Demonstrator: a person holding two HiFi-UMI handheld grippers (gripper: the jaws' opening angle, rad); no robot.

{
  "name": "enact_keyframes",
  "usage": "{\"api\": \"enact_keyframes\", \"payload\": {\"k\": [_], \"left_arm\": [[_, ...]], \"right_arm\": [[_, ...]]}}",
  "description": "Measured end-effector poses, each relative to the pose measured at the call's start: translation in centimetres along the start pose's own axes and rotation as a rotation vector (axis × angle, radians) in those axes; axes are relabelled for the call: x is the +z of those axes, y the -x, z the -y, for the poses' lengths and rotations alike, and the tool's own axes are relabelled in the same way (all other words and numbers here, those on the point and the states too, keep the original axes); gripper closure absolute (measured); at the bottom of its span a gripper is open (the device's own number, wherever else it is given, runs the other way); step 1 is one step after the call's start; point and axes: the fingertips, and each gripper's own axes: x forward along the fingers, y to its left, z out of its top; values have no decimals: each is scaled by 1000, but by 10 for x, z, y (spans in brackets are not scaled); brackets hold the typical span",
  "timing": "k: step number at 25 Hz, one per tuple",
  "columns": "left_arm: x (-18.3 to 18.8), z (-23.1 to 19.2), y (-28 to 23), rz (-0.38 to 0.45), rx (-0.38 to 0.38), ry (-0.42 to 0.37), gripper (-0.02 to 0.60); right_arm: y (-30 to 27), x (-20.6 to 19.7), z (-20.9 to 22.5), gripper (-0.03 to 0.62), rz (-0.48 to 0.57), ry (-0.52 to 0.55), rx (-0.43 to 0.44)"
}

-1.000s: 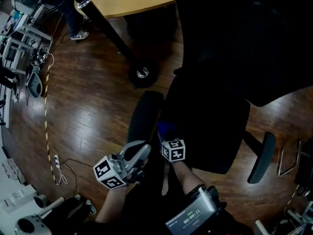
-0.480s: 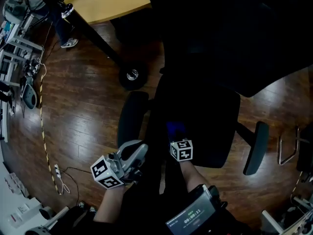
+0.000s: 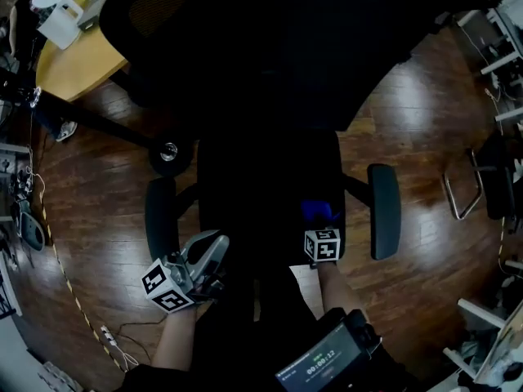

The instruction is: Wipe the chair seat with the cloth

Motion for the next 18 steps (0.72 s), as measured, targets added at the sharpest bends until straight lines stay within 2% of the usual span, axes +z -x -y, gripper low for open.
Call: {"api": "enact_keyframes", "payload": {"k": [4,10,15,18], "left_arm": [[-5,7,-24,-17,-38,1,578],[-12,13,-30,-35,-49,-4,578],[3,8,-12,17,-5,-14,578],[23,11,6,77,23,-41,578]], "right_arm": [[27,-1,44,536,44,-55,-62],[32,-3,56,536,64,-43,-80],[36,6,51,534,74,-60,-36],[36,3,5,534,55,-14,74]]}}
